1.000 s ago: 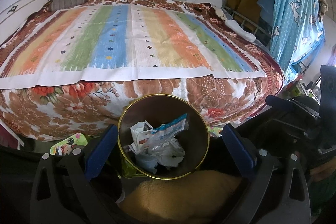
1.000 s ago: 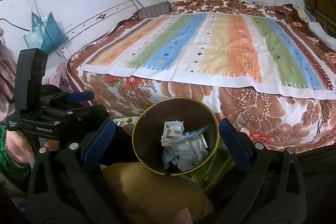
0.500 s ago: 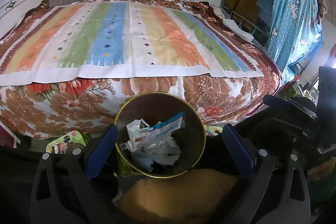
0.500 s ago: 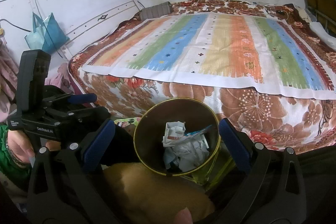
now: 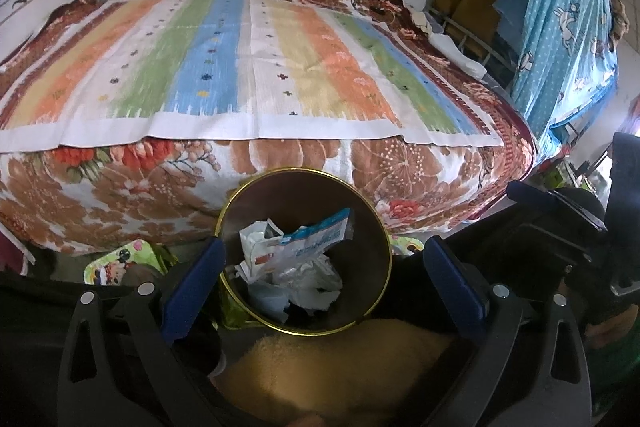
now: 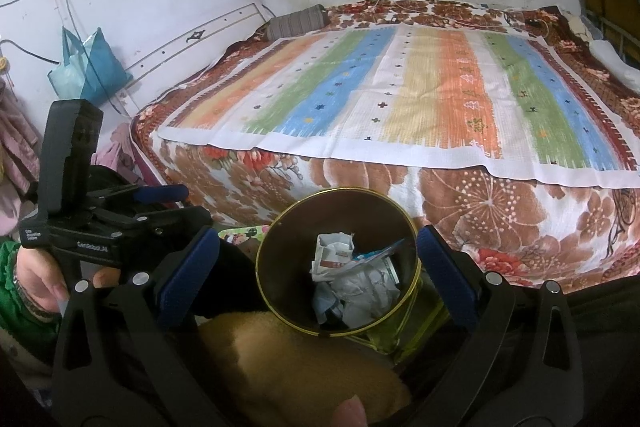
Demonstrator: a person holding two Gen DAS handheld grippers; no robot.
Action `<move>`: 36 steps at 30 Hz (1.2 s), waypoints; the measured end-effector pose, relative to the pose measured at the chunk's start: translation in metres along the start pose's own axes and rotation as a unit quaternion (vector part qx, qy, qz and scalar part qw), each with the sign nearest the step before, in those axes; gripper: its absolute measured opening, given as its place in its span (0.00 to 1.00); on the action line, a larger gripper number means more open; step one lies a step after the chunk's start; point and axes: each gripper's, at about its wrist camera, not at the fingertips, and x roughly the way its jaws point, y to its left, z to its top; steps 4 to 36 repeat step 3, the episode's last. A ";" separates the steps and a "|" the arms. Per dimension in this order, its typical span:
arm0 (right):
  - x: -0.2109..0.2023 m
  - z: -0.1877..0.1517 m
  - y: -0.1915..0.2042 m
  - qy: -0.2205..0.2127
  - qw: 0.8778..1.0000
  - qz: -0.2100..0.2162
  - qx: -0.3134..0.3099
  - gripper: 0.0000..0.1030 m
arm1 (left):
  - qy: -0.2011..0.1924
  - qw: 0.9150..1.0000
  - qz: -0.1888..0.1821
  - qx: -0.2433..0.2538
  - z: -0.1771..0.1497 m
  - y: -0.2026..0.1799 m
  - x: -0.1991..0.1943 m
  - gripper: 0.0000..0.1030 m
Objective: Collect trash
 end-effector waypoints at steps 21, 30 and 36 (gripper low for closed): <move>0.000 0.000 0.000 0.000 1.000 0.000 0.001 0.92 | 0.001 1.000 0.002 0.000 0.000 0.000 0.000 0.94; 0.000 0.000 0.000 0.000 1.000 0.000 0.001 0.92 | 0.001 1.000 0.002 0.000 0.000 0.000 0.000 0.94; 0.000 0.000 0.000 0.000 1.000 0.000 0.001 0.92 | 0.001 1.000 0.002 0.000 0.000 0.000 0.000 0.94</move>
